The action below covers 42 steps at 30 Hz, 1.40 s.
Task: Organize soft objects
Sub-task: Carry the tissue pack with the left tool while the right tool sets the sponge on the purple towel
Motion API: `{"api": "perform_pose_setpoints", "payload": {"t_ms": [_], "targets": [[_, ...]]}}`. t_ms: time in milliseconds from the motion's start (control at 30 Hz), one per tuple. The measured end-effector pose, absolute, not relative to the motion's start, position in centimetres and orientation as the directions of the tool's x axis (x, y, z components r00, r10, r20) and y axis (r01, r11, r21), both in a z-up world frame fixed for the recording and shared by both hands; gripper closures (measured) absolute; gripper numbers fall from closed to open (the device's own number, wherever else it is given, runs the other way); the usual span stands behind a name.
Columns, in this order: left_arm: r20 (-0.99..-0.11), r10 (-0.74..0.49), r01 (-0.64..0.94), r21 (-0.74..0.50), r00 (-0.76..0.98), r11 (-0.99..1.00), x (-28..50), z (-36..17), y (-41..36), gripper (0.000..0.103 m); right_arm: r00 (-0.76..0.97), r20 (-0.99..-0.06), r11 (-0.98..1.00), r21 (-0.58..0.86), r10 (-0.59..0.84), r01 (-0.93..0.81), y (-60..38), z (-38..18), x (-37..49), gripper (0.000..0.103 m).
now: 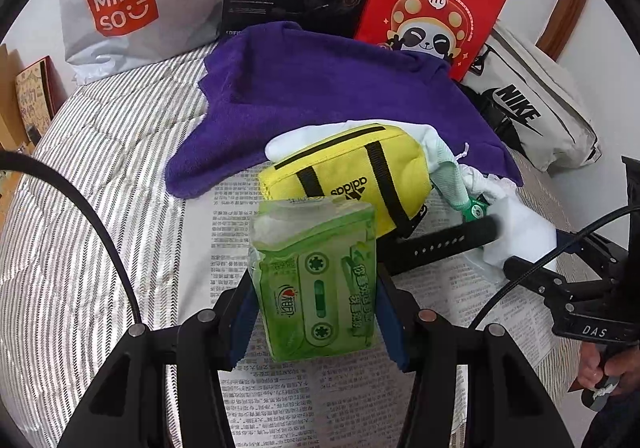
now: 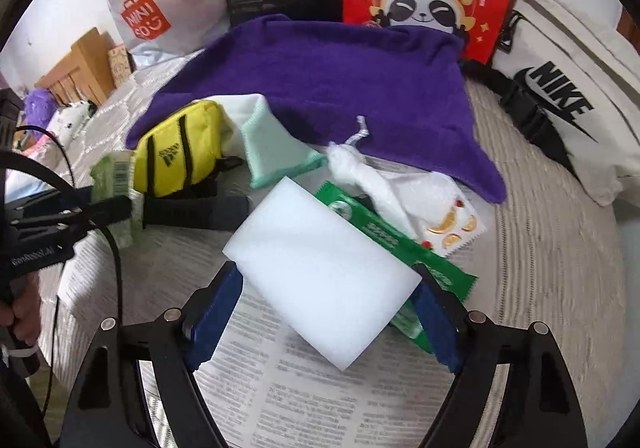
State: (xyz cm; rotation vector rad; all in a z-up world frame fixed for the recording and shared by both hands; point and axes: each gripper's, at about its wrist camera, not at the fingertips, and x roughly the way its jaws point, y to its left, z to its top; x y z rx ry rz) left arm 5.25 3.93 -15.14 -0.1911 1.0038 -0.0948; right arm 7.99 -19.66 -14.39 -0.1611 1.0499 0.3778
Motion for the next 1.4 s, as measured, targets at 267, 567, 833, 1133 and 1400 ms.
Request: {"api": "perform_pose_setpoints", "payload": {"t_ms": [267,567,833,1133,1400], "targets": [[-0.817,-0.155,-0.031,-0.207,0.555,0.978,5.1,-13.8,5.4,0.052,0.468,-0.864,0.951,0.042,0.188,-0.305,-22.0,-13.3,9.0,0.02],[-0.809,-0.123,-0.048,-0.183,0.575,0.982,5.0,-12.1,6.7,0.052,0.49,-0.853,0.959,0.045,0.182,-0.28,-22.8,-12.1,9.5,0.02],[-0.796,-0.1,-0.061,-0.169,0.597,0.984,5.3,-10.7,7.8,0.052,0.506,-0.841,0.962,0.057,0.19,-0.267,-23.4,-10.9,10.3,0.02],[-0.784,-0.09,-0.061,-0.16,0.614,0.985,6.3,-9.6,8.5,0.052,0.527,-0.827,0.967,0.07,0.195,-0.247,-23.7,-9.7,11.7,0.02],[-0.778,-0.083,-0.051,-0.146,0.623,0.988,8.3,-8.8,9.0,0.052,0.545,-0.817,0.969,0.066,0.19,-0.24,-23.2,-8.9,13.7,0.02]]}}
